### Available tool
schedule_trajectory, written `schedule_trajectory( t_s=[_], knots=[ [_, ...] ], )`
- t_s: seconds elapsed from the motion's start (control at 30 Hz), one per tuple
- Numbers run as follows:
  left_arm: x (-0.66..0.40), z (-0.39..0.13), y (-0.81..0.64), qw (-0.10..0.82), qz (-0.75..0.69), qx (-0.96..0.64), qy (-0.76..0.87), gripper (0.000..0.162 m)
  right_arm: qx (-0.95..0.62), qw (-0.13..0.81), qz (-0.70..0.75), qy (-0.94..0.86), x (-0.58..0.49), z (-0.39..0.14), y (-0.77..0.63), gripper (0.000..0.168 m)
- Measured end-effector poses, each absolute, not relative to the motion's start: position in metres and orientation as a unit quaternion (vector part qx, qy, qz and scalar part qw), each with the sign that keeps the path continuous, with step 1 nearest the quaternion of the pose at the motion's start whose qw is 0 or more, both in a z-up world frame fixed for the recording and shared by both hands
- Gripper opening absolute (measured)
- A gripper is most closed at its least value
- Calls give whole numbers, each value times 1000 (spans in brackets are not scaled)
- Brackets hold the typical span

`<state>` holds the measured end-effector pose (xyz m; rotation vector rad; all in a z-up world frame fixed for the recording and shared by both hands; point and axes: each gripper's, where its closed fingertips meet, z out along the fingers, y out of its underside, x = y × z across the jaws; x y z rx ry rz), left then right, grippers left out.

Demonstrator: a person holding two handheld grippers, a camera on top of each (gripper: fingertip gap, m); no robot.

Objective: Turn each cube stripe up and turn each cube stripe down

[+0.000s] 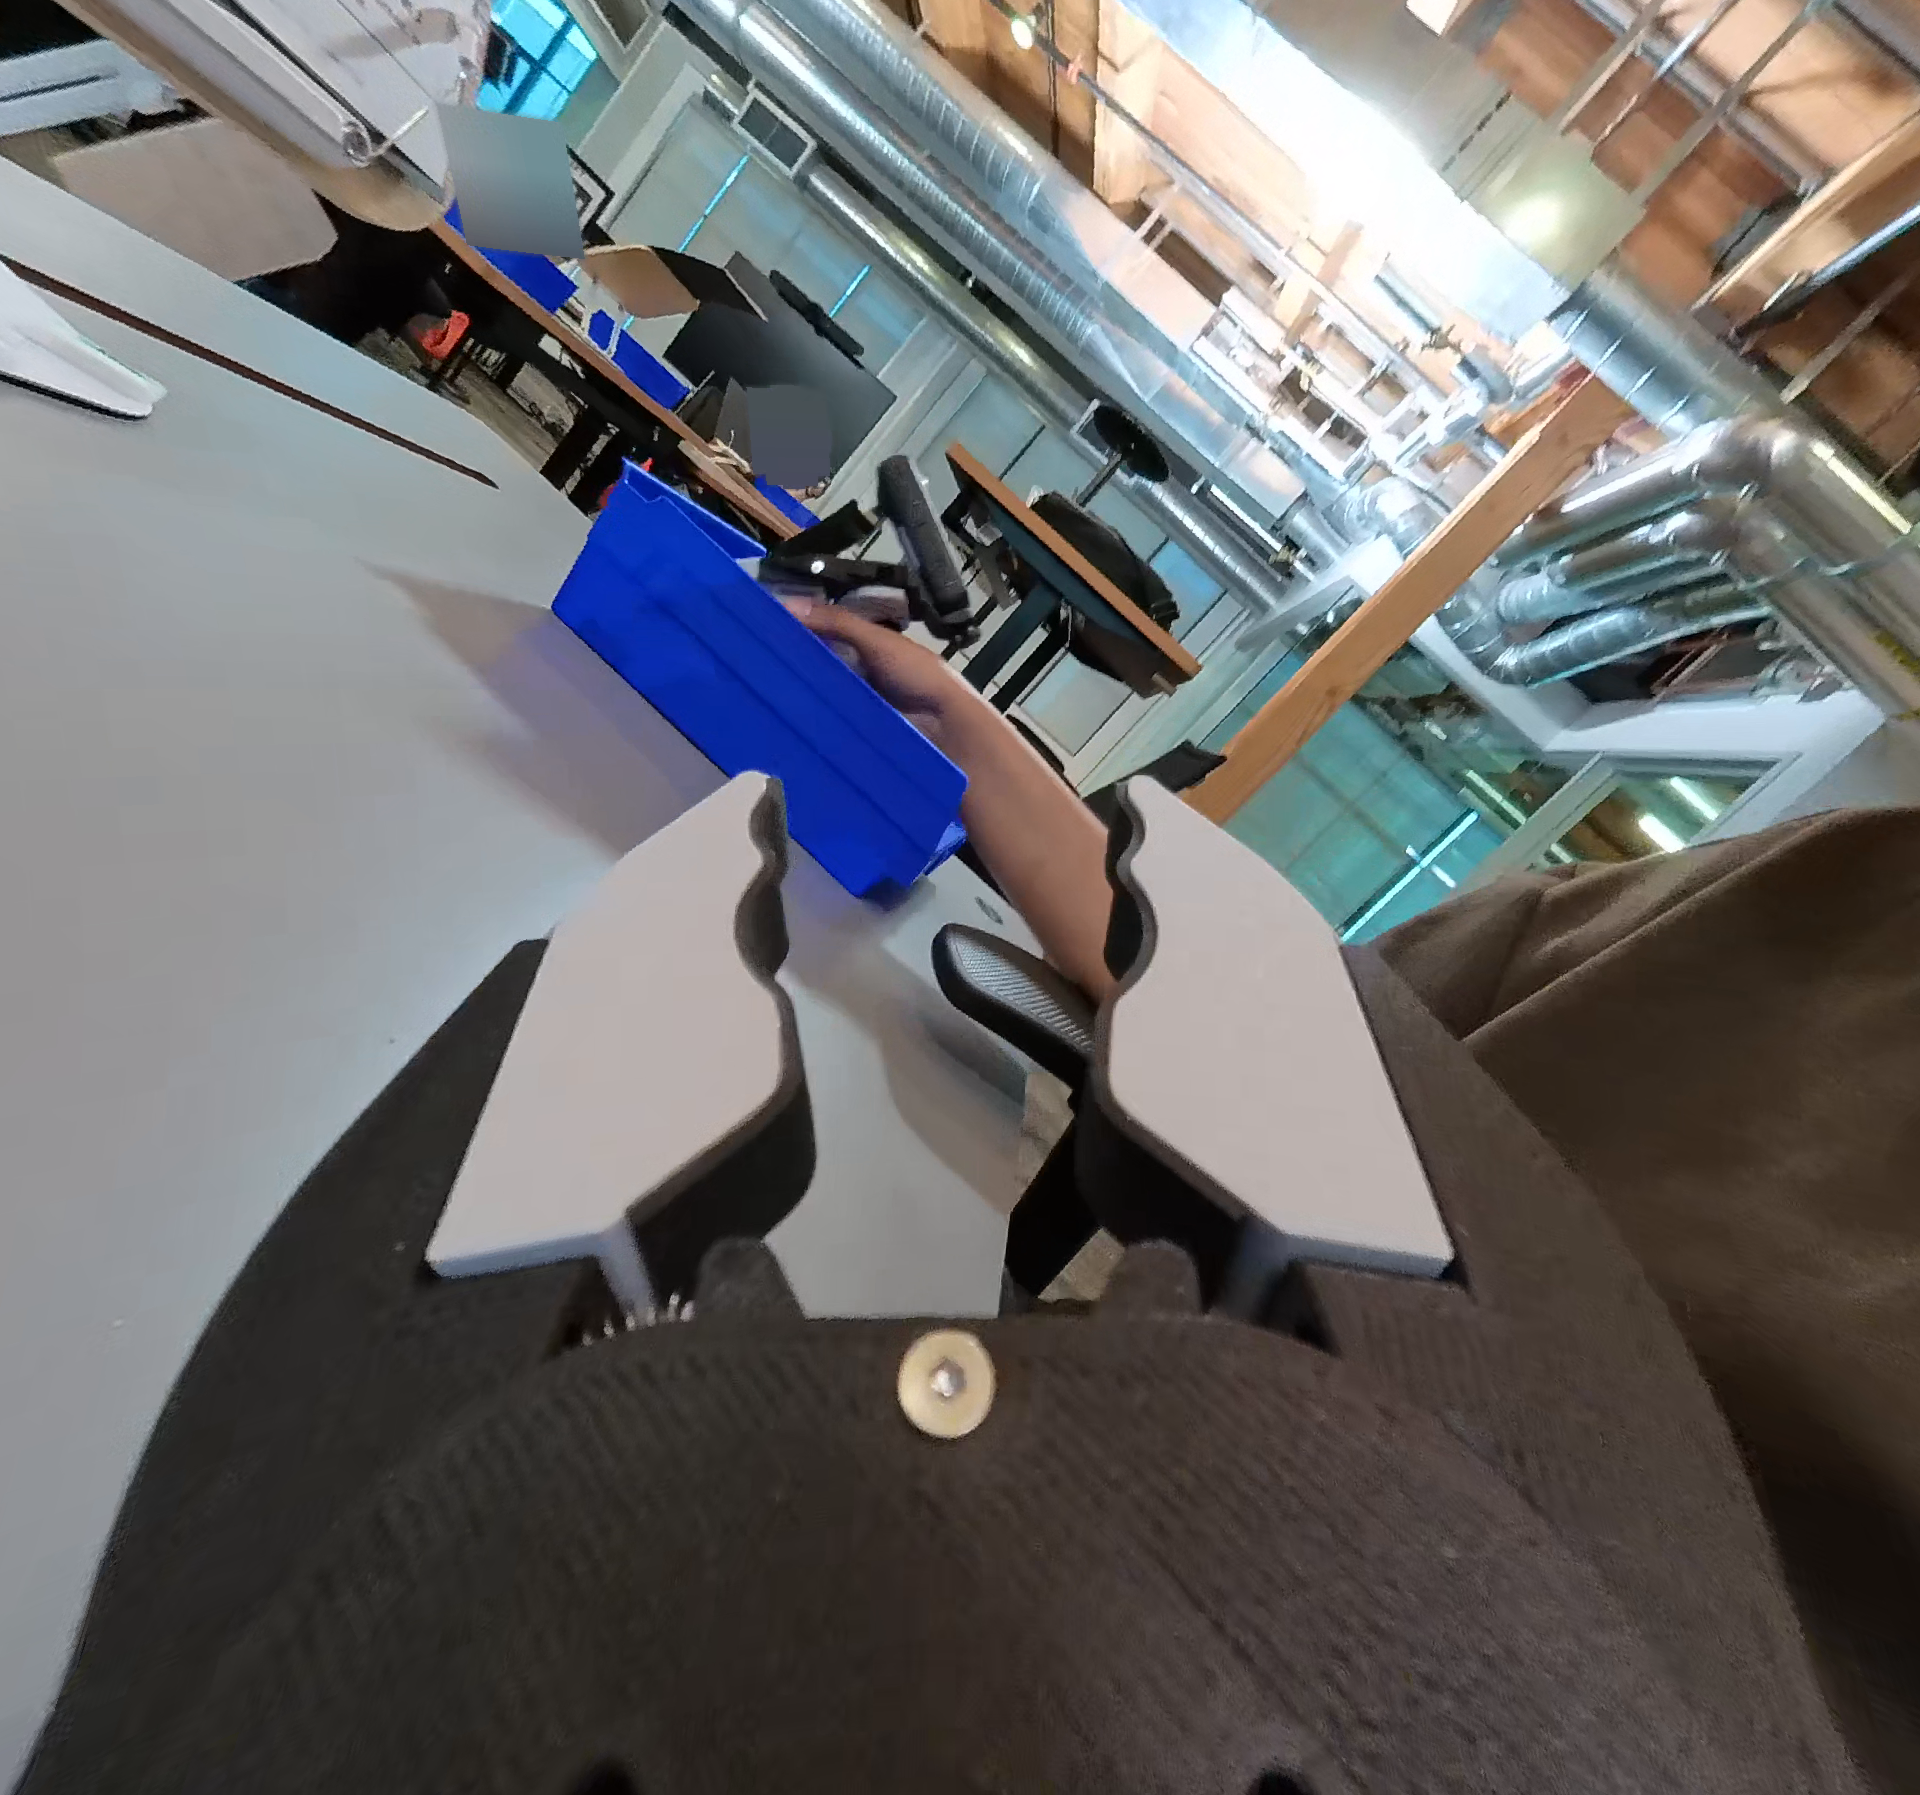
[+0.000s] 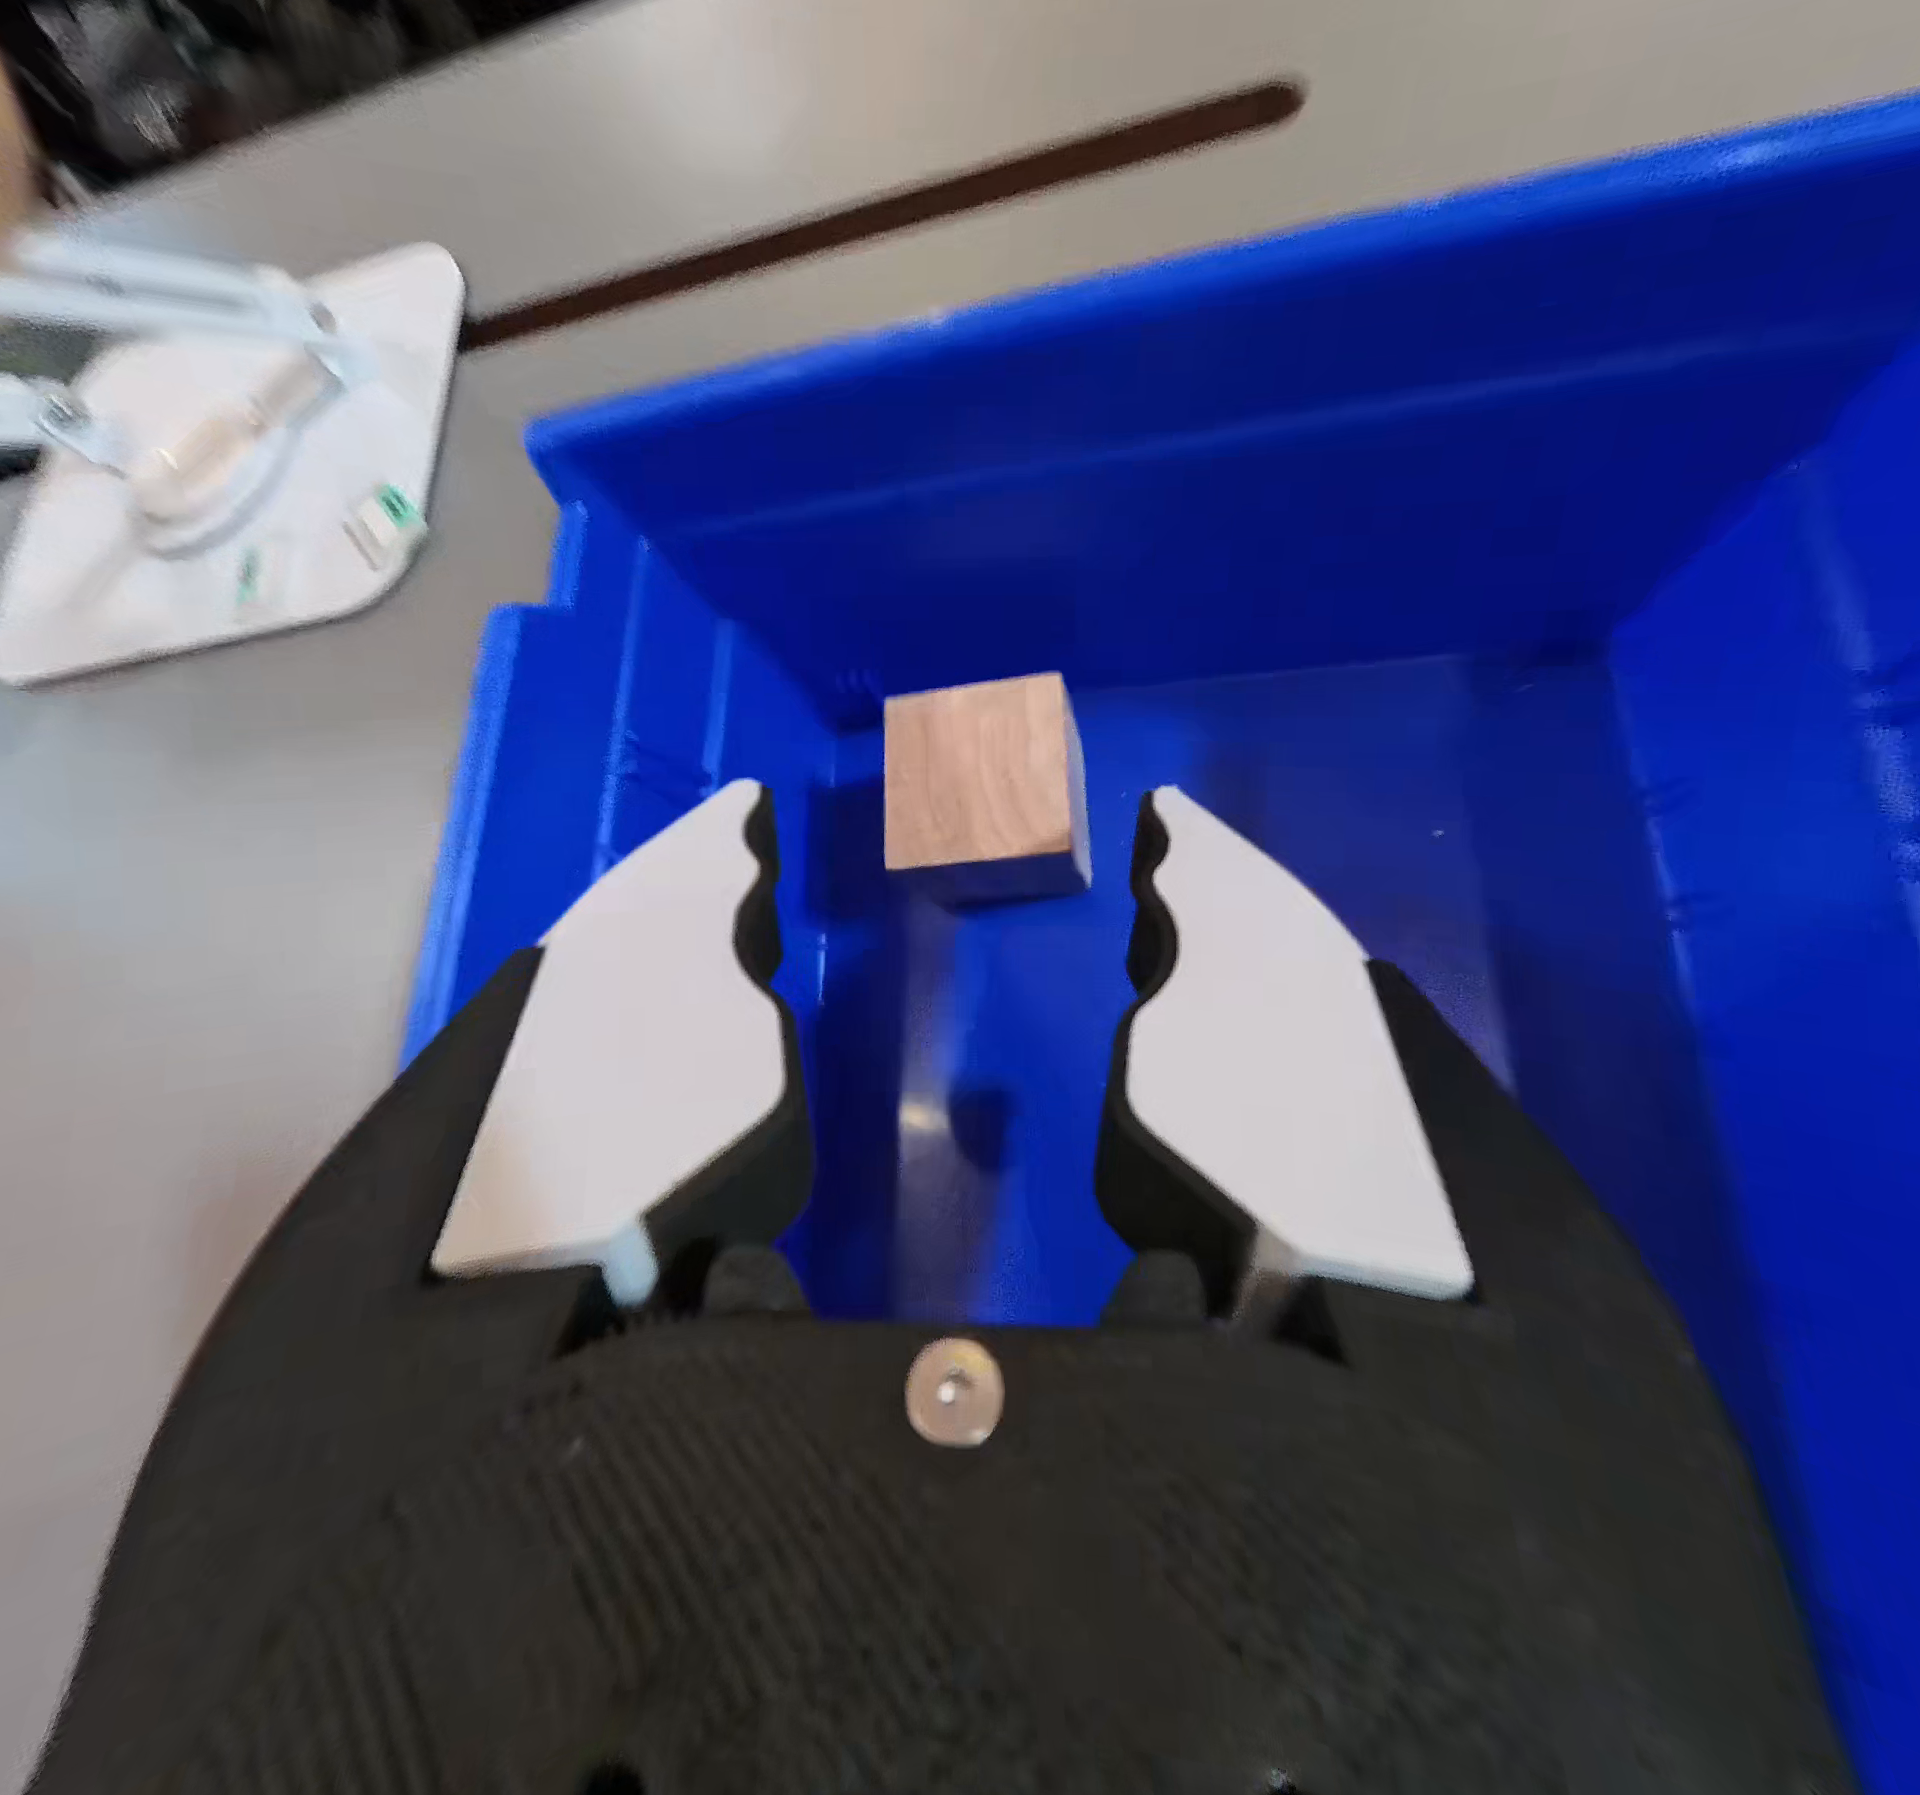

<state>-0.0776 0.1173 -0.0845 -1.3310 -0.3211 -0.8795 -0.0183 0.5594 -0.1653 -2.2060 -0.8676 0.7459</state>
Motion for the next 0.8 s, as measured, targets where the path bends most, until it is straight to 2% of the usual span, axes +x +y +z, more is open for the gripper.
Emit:
schedule_trajectory(
  t_s=[0.13, 0.23, 0.37, 0.43, 0.57, 0.63, 0.7, 0.8],
  knots=[
    [-73, -85, 127, 682, -371, -618, -121, 59, -795, 394, 332, -320, -7, -111, 546, 65],
    [-71, -78, 137, 672, -407, -608, -118, 65, -724, 438, 382, -371, -15, -59, 484, 66],
    [-92, -58, 147, 675, -418, -597, -118, 67, -607, 489, 460, -425, -36, -14, 374, 58],
    [-125, -41, 146, 695, -367, -606, -122, 67, -572, 465, 488, -468, -51, -25, 311, 57],
    [-220, 16, 110, 740, -275, -594, -154, 74, -547, 354, 507, -564, -64, -84, 201, 60],
    [-265, 33, 83, 727, -266, -606, -181, 74, -529, 328, 509, -594, -62, -102, 167, 60],
    [-313, 19, 54, 676, -223, -660, -241, 74, -511, 338, 485, -624, -58, -113, 156, 59],
    [-391, -28, 3, 597, -54, -720, -350, 75, -508, 369, 446, -638, -50, -124, 165, 53]
  ],
)
